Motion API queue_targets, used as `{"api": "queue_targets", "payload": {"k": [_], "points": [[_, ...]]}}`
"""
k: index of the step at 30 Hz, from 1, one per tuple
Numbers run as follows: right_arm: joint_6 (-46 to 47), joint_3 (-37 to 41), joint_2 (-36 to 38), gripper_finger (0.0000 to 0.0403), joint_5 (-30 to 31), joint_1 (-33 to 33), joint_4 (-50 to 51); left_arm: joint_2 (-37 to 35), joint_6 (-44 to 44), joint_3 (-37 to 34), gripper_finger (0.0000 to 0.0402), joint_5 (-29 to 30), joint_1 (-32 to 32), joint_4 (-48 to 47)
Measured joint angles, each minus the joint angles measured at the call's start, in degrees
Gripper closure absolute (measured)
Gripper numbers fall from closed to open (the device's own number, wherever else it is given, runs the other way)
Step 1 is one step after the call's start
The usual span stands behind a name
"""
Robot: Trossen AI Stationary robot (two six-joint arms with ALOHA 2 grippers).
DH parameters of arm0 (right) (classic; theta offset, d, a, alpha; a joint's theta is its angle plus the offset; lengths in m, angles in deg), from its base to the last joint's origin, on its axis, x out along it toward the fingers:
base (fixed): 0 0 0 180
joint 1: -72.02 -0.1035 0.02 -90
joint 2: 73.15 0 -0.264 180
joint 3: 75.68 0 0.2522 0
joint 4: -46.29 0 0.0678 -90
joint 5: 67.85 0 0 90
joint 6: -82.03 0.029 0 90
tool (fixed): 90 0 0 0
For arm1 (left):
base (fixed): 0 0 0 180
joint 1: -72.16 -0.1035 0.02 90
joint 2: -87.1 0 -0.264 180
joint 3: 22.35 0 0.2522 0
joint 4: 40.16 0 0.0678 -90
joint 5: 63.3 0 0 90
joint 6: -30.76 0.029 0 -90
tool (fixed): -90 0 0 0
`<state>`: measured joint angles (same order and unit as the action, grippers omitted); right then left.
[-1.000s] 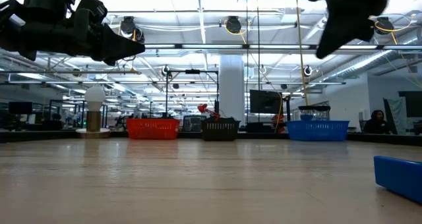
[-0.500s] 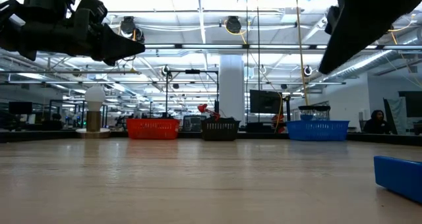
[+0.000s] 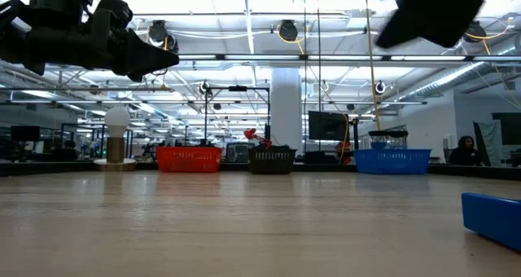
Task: Pick & Place Office items
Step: Put the blue digital timer into the black bin
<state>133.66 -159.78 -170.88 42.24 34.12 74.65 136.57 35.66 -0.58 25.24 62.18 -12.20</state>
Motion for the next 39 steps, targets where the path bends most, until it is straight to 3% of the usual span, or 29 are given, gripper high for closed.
{"api": "queue_targets", "payload": {"k": [5,9,14,18,22,33,39], "points": [[4.2,0.1,0.0,0.0175,3.8,-1.2,10.9,0.0,-3.9,0.0,0.036,0.0,0.0,-0.5],[5.6,0.1,0.0,0.017,4.1,-2.8,13.8,0.0,-2.1,0.0,0.036,0.0,0.0,-0.4],[3.7,0.1,-3.1,0.0131,3.6,-4.7,12.6,0.0,-0.9,0.0,0.036,0.0,0.0,-0.4],[3.3,0.1,-6.6,0.0095,-0.8,-5.1,8.9,0.0,-1.5,0.0,0.036,0.0,0.0,-0.4],[3.2,-0.8,-8.9,0.0082,-2.1,-6.2,8.5,0.0,-2.2,0.0,0.036,0.0,0.0,-0.9],[-0.3,-1.4,-13.9,0.0101,-3.5,-6.9,8.0,0.0,-2.2,0.0,0.036,0.0,0.0,-1.4],[-0.1,-1.5,-14.3,0.0168,-3.3,-6.8,9.1,0.0,-2.2,0.0,0.036,0.0,0.0,-1.7]]}}
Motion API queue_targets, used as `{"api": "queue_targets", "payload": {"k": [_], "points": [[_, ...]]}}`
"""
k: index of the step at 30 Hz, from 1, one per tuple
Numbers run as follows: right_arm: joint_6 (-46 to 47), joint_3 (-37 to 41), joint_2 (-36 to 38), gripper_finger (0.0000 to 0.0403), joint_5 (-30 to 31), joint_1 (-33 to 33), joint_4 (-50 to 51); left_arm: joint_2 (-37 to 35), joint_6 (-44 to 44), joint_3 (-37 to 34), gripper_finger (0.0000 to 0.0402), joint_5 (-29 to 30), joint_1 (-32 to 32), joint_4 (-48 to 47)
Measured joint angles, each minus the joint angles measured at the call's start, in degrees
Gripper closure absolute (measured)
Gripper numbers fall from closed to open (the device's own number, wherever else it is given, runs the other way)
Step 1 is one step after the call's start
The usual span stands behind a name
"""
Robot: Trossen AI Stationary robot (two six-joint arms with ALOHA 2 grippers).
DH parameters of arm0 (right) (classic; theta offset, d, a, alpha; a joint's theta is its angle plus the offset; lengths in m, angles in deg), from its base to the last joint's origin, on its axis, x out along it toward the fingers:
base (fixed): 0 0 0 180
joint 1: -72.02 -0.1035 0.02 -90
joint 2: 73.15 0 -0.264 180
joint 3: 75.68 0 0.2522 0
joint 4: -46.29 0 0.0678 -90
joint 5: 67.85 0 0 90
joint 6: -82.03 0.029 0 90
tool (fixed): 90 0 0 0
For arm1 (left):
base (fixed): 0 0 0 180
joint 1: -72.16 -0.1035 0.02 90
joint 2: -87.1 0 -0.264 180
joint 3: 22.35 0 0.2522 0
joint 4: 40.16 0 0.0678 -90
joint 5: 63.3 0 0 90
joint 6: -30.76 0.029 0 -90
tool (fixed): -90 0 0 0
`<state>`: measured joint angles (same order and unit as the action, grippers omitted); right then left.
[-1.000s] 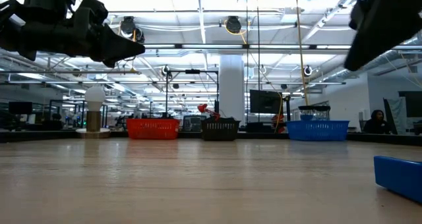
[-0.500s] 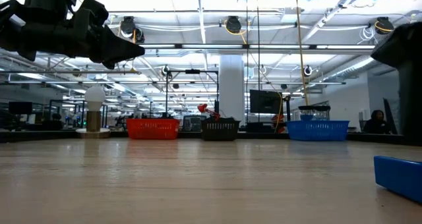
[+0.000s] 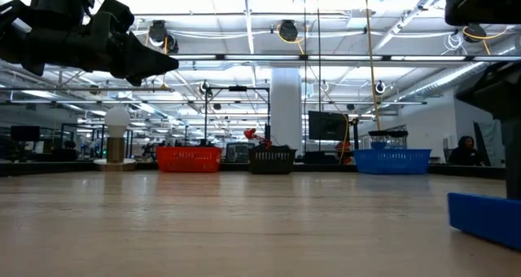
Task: Pick & Place Office items
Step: Put the blue digital timer into the black bin
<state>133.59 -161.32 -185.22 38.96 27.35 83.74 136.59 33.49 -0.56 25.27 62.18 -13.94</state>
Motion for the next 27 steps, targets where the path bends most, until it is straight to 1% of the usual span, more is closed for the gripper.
{"api": "queue_targets", "payload": {"k": [4,5,10,14,18,21,23,27], "points": [[0.1,0.0,0.2,0.0242,-0.2,0.6,1.3,0.0,0.0,0.0,0.036,0.0,0.0,0.0],[0.2,0.0,0.4,0.0256,-0.4,0.9,1.6,0.0,0.0,0.0,0.036,0.0,0.0,0.0],[-0.3,0.2,3.6,0.0258,-0.4,3.2,4.9,0.0,0.0,0.0,0.036,0.0,0.0,0.0],[0.2,0.1,7.6,0.0258,4.3,7.6,9.3,0.0,-0.1,0.0,0.036,0.0,0.0,0.0],[1.2,0.2,9.5,0.0258,6.9,15.0,14.0,0.0,-0.2,0.0,0.036,0.0,0.0,0.0],[-5.2,0.4,9.4,0.0251,6.7,22.7,14.0,0.0,-0.2,0.0,0.036,0.0,0.0,0.0],[-10.9,1.0,9.1,0.0248,4.7,28.6,12.4,0.0,-0.5,0.0,0.036,0.0,0.0,0.0],[-21.0,3.7,8.3,0.025,-3.1,40.1,5.4,0.0,-1.4,0.0,0.036,0.0,0.0,0.0]]}}
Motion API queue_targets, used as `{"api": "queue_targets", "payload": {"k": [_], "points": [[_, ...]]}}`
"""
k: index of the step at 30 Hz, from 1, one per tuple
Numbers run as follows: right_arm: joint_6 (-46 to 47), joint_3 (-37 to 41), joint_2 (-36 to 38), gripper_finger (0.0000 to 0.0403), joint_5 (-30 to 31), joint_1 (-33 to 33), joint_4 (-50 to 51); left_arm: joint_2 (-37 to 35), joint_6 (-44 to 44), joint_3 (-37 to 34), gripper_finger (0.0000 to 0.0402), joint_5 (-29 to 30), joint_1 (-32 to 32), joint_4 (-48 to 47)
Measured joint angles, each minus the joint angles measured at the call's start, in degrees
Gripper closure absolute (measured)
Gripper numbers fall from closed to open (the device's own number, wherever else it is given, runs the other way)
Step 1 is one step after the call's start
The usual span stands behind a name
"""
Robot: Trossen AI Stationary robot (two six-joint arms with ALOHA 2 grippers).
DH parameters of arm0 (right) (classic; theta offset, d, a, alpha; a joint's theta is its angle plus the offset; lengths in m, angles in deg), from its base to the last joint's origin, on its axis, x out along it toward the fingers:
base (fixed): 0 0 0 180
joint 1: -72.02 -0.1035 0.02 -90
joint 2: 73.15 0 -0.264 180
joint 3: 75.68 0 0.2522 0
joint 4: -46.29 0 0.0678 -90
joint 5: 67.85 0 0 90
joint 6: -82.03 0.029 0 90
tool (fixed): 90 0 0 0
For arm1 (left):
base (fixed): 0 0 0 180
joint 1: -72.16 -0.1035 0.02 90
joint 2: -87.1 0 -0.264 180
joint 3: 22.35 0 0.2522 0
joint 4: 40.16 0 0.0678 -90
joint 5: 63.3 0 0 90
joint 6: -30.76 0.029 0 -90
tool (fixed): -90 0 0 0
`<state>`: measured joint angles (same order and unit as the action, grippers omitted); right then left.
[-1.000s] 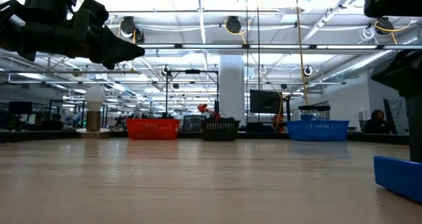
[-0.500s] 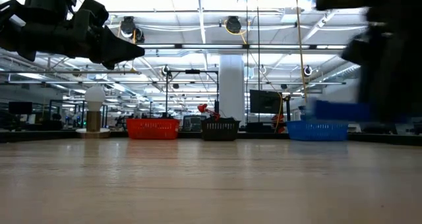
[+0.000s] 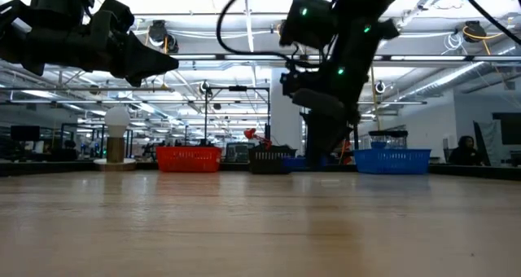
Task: Pick & Place Office items
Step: Put the blue digital timer into the black bin
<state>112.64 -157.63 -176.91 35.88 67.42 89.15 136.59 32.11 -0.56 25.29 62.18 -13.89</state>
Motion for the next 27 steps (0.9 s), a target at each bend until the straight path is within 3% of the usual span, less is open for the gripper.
{"api": "queue_targets", "payload": {"k": [4,9,15,27], "points": [[-8.1,1.2,0.3,0.025,-3.5,7.5,-2.4,0.0,0.3,0.0,0.036,0.0,0.0,0.0],[-13.2,3.1,0.2,0.0242,-4.9,11.7,-4.9,0.0,0.9,0.0,0.036,0.0,0.0,0.0],[-13.8,6.1,0.2,0.0233,-5.8,12.5,-8.1,0.0,0.8,0.0,0.036,0.0,0.0,0.0],[-17.7,6.2,0.2,0.0141,-3.5,13.3,-8.2,0.0,0.9,0.0,0.036,0.0,0.0,0.0]]}}
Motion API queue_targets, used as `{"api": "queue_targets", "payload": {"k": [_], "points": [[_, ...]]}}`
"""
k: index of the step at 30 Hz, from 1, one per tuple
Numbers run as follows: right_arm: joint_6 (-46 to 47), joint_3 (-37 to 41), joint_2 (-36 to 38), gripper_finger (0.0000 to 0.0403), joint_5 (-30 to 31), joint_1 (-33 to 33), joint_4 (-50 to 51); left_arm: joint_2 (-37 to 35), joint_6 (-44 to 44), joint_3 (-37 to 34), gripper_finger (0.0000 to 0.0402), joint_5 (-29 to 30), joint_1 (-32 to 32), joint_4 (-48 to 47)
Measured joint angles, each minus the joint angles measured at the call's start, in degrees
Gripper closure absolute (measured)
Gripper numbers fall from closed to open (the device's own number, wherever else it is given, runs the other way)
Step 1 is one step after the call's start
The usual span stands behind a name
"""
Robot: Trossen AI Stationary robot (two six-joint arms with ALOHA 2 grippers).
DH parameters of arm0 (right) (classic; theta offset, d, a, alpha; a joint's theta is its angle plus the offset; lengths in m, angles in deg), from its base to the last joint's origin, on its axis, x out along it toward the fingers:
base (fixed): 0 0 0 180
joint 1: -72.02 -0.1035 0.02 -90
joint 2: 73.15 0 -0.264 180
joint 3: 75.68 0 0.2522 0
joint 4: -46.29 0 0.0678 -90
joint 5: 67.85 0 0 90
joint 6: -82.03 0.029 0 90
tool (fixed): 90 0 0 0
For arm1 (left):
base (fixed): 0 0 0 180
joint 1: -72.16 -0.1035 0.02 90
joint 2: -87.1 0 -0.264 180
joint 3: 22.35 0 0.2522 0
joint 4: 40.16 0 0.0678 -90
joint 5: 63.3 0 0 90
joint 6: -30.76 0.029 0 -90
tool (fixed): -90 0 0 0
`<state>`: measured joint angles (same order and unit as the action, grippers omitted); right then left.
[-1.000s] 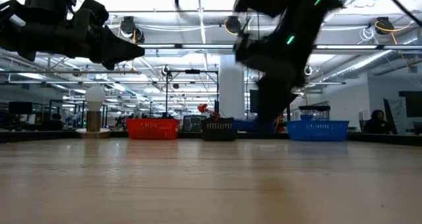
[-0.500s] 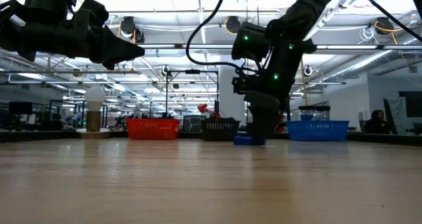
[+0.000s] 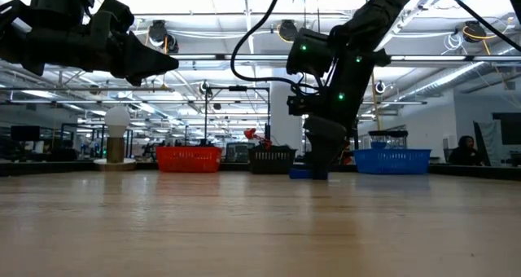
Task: Pick & Place Office items
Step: Put the blue digital timer into the black bin
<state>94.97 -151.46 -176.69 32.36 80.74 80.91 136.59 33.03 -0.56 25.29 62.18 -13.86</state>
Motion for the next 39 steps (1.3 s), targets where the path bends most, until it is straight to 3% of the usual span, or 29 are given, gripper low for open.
{"api": "queue_targets", "payload": {"k": [4,12,20,27,34,39], "points": [[-0.2,0.0,0.0,0.016,-1.4,1.0,0.0,0.0,0.0,0.0,0.036,0.0,0.0,0.0],[-0.4,0.0,0.0,0.0261,-4.6,1.4,-0.9,0.0,0.0,0.0,0.036,0.0,0.0,0.0],[-2.3,0.0,4.8,0.0254,-3.0,2.2,-2.9,0.0,0.0,0.0,0.036,0.0,0.0,0.0],[-4.9,-1.7,8.8,0.0258,-0.4,9.1,-12.0,0.0,0.2,0.0,0.036,0.0,0.0,0.3],[-10.2,-9.9,1.4,0.0252,-4.4,17.9,-10.6,0.0,0.2,0.0,0.036,0.1,0.0,0.3],[-11.5,-13.6,-2.9,0.0249,-7.5,20.3,-9.0,0.0,0.4,0.0,0.036,0.4,-0.1,0.1]]}}
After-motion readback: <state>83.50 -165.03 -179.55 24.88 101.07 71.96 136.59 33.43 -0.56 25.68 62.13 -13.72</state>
